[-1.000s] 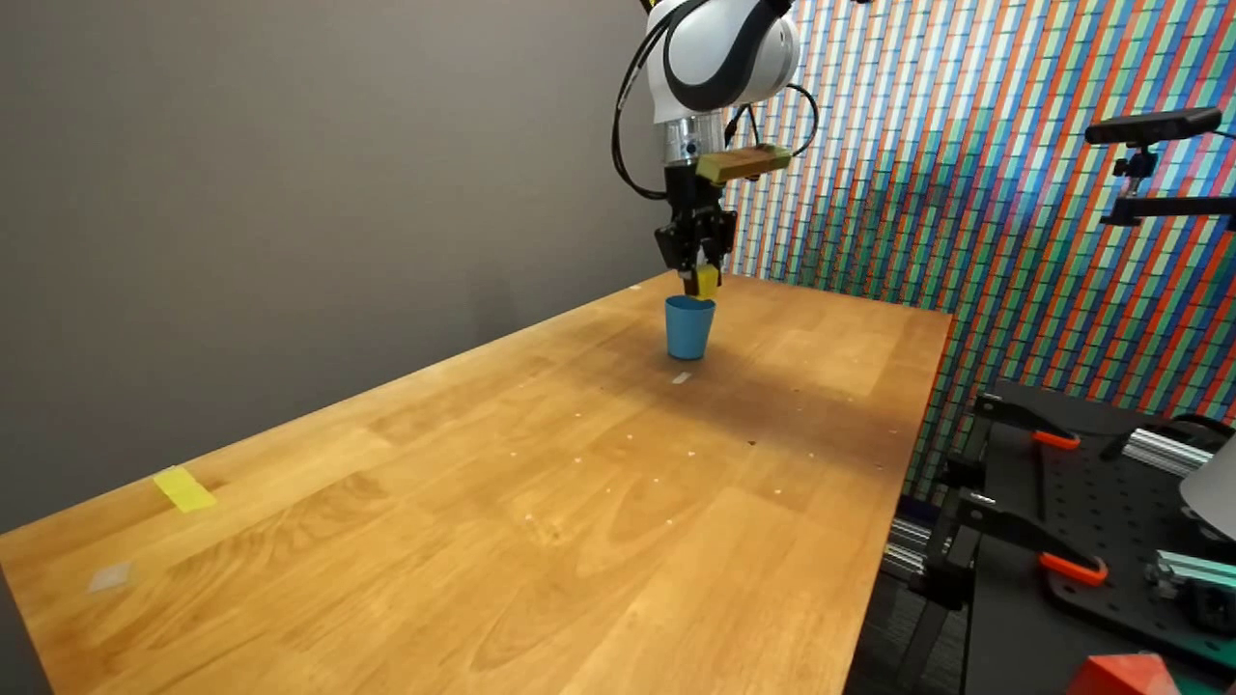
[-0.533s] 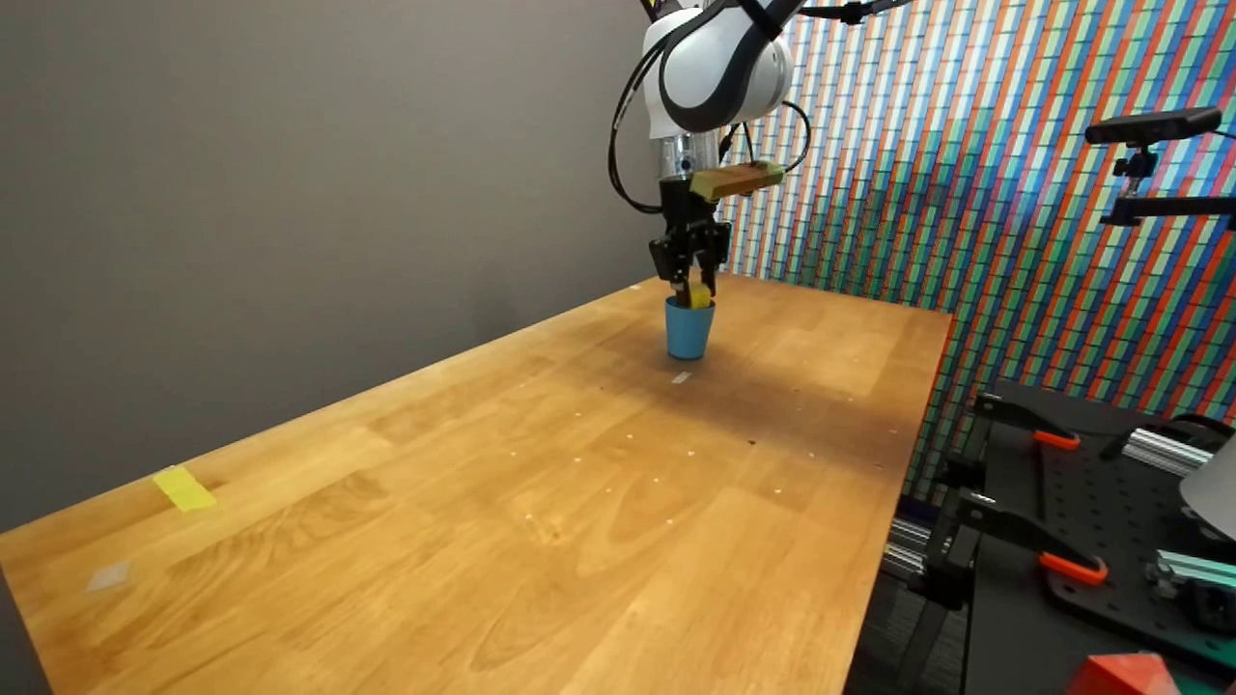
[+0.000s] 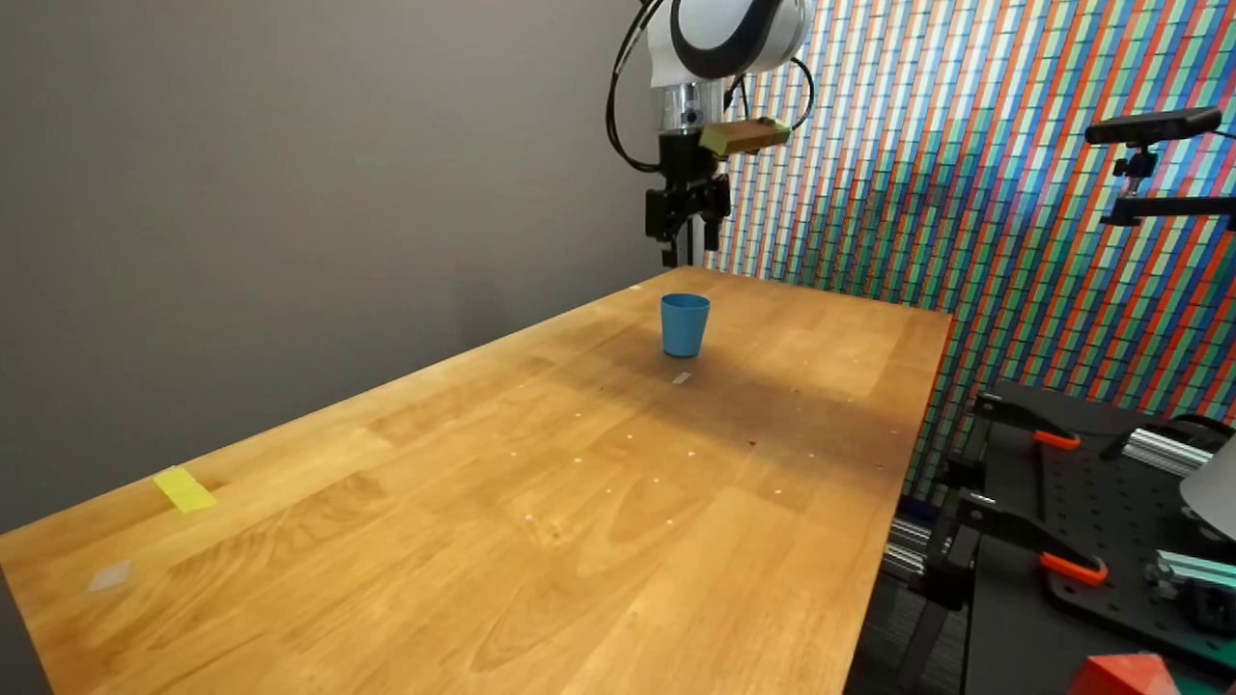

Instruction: Put the block in the cup

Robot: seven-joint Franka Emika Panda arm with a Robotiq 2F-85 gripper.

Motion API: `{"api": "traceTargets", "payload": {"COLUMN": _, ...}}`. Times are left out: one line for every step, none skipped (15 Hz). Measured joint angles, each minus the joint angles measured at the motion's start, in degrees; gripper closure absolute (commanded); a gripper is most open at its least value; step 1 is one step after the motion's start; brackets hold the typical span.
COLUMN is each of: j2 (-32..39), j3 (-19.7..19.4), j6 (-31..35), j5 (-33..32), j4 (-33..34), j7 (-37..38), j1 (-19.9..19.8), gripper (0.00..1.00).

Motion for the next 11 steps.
{"api": "traceTargets", "payload": {"j2": -2.25, "j3": 0.12, "j6": -0.14, "j5": -0.71, "j4": -1.00, "j7": -0.20, "j1": 0.33, "gripper": 0.00}}
{"api": "traceTargets", "payload": {"j2": -4.76, "j3": 0.32, "j6": -0.38, "j5": -1.53, "j4": -2.13, "j7": -0.36, "j1": 0.59, "gripper": 0.00}}
{"api": "traceTargets", "payload": {"j2": -7.28, "j3": 0.61, "j6": -0.83, "j5": -2.23, "j4": -3.21, "j7": -0.53, "j1": 0.75, "gripper": 0.00}}
{"api": "traceTargets", "payload": {"j2": -10.02, "j3": 1.06, "j6": -1.41, "j5": -2.76, "j4": -4.39, "j7": -0.78, "j1": 0.79, "gripper": 0.00}}
{"api": "traceTargets", "payload": {"j2": -12.60, "j3": 1.51, "j6": -2.15, "j5": -3.24, "j4": -5.52, "j7": -0.96, "j1": 0.80, "gripper": 0.00}}
{"api": "traceTargets", "payload": {"j2": -15.21, "j3": 2.01, "j6": -2.76, "j5": -3.52, "j4": -6.74, "j7": -1.14, "j1": 0.80, "gripper": 0.00}}
{"api": "traceTargets", "payload": {"j2": -17.69, "j3": 2.49, "j6": -3.42, "j5": -3.53, "j4": -7.95, "j7": -1.52, "j1": 0.80, "gripper": 0.00}}
{"api": "traceTargets", "payload": {"j2": -19.93, "j3": 2.92, "j6": -4.50, "j5": -3.35, "j4": -9.09, "j7": -2.05, "j1": 0.79, "gripper": 0.00}}
{"api": "traceTargets", "payload": {"j2": -21.74, "j3": 3.24, "j6": -5.36, "j5": -3.27, "j4": -10.09, "j7": -2.41, "j1": 0.79, "gripper": 0.00}}
{"api": "traceTargets", "payload": {"j2": -22.98, "j3": 3.41, "j6": -5.69, "j5": -3.26, "j4": -10.93, "j7": -2.58, "j1": 0.79, "gripper": 0.00}}
{"api": "traceTargets", "payload": {"j2": -23.61, "j3": 3.46, "j6": -5.71, "j5": -3.26, "j4": -11.52, "j7": -2.71, "j1": 0.79, "gripper": 0.00}}
